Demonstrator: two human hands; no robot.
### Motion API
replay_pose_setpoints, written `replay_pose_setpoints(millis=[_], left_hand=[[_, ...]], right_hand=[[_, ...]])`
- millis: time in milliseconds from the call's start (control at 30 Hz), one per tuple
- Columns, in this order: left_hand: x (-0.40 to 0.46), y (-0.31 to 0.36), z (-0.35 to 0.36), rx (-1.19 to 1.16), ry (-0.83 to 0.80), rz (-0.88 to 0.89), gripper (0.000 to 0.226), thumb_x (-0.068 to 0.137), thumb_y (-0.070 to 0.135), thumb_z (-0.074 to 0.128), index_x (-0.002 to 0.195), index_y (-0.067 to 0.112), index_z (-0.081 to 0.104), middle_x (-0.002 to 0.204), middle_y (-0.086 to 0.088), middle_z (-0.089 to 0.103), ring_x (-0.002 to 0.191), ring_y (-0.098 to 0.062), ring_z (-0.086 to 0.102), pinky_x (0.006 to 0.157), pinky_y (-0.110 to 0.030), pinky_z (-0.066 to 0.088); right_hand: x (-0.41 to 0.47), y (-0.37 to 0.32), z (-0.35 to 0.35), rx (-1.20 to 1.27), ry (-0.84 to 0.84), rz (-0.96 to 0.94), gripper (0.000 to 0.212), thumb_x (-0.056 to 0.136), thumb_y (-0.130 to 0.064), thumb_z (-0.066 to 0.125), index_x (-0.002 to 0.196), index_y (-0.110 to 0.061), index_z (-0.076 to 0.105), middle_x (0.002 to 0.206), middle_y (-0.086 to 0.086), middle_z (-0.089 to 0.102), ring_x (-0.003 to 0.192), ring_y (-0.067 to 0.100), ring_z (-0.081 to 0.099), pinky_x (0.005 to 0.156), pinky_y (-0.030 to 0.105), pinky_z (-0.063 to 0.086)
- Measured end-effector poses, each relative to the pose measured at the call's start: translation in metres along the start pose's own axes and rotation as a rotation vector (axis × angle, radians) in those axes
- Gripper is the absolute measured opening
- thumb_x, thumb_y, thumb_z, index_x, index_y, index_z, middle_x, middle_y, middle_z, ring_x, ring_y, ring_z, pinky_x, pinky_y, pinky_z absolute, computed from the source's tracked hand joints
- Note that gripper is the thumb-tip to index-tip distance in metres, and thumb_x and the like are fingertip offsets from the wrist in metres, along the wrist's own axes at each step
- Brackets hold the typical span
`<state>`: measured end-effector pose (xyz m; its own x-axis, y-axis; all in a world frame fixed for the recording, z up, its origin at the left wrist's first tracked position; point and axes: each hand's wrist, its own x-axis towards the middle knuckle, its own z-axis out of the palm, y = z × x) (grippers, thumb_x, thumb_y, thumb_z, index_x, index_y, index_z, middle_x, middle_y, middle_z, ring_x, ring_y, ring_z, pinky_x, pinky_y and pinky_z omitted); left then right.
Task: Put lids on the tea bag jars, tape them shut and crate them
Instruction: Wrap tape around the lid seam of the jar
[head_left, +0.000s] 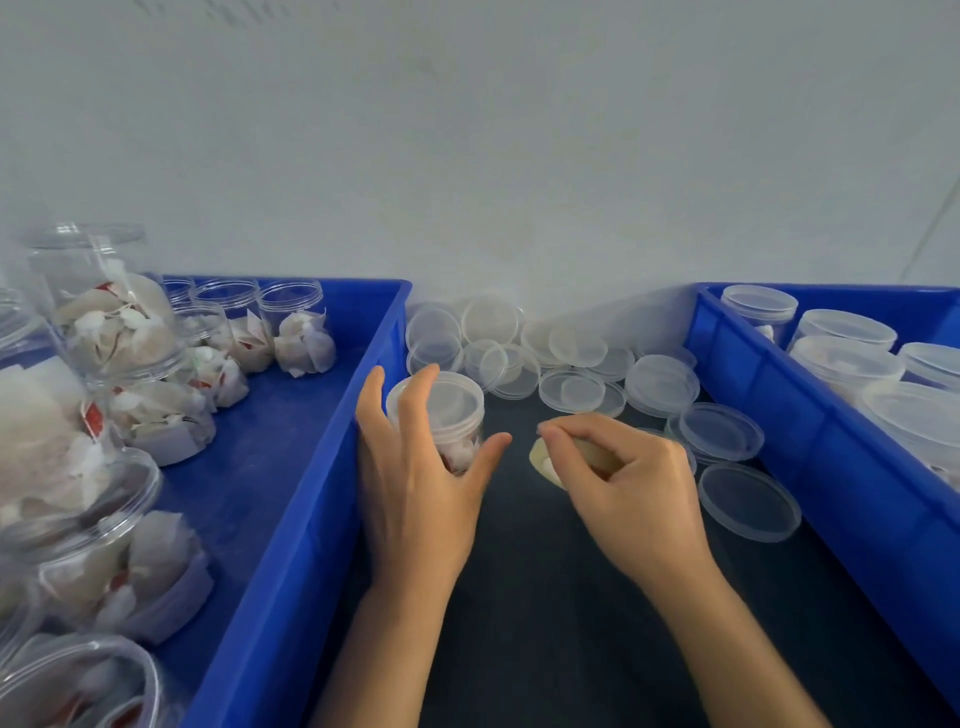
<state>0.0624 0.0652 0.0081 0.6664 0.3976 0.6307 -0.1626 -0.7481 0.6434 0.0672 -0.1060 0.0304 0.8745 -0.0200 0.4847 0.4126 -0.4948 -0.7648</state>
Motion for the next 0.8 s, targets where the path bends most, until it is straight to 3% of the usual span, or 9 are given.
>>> replay_pose_setpoints(millis=[100,200,267,333,500,800], left_hand=[[-0.006,0.01,-0.004,0.043,0.197,0.19,0.056,0.091,0.044,0.08,0.138,0.019,0.062,0.153,-0.014,0.051,0.137,-0.033,0.052,0.108,-0.044,0.045],[-0.012,0.019,-0.005,-0.08,0.216,0.357,0.024,0.097,0.035,0.074,0.108,0.013,0.077,0.114,0.001,0.073,0.108,-0.021,0.061,0.091,-0.039,0.052],[-0.014,0.023,-0.006,-0.093,0.219,0.351,0.021,0.094,0.038,0.078,0.097,0.018,0.08,0.101,0.008,0.074,0.101,-0.02,0.06,0.082,-0.039,0.049],[-0.015,0.025,-0.007,-0.019,0.267,0.358,0.022,0.09,0.044,0.08,0.095,0.022,0.082,0.102,0.011,0.075,0.103,-0.021,0.06,0.08,-0.038,0.043],[-0.018,0.026,-0.004,0.008,0.179,0.375,0.024,0.088,0.045,0.083,0.098,0.024,0.082,0.095,0.013,0.074,0.094,-0.018,0.059,0.076,-0.032,0.035],[-0.022,0.021,0.003,-0.027,0.159,0.403,0.011,0.097,0.031,0.079,0.093,0.021,0.082,0.089,0.013,0.075,0.085,-0.016,0.061,0.074,-0.038,0.043]], right_hand=[[-0.005,-0.001,-0.003,0.031,-0.005,-0.061,0.01,0.096,-0.037,0.071,0.096,-0.042,0.079,0.084,-0.031,0.074,0.082,0.003,0.073,0.076,0.039,0.06],[-0.006,-0.002,-0.006,-0.003,-0.027,-0.116,0.012,0.098,-0.033,0.069,0.098,-0.039,0.079,0.073,-0.028,0.07,0.07,0.011,0.069,0.067,0.036,0.055],[-0.007,-0.004,-0.006,-0.046,-0.043,-0.136,0.014,0.099,-0.033,0.065,0.098,-0.039,0.078,0.064,-0.028,0.061,0.062,0.013,0.062,0.063,0.034,0.05],[-0.008,-0.005,-0.007,-0.058,-0.059,-0.141,0.02,0.097,-0.032,0.059,0.098,-0.04,0.077,0.065,-0.025,0.062,0.063,0.015,0.062,0.064,0.036,0.052],[-0.009,-0.002,-0.01,-0.022,-0.114,-0.129,0.042,0.09,-0.017,0.044,0.107,-0.039,0.076,0.097,-0.023,0.076,0.096,0.01,0.073,0.08,0.043,0.057],[-0.009,-0.001,-0.008,-0.11,-0.094,-0.165,0.044,0.086,-0.016,0.04,0.105,-0.04,0.072,0.088,-0.021,0.071,0.081,0.014,0.066,0.072,0.041,0.054]])
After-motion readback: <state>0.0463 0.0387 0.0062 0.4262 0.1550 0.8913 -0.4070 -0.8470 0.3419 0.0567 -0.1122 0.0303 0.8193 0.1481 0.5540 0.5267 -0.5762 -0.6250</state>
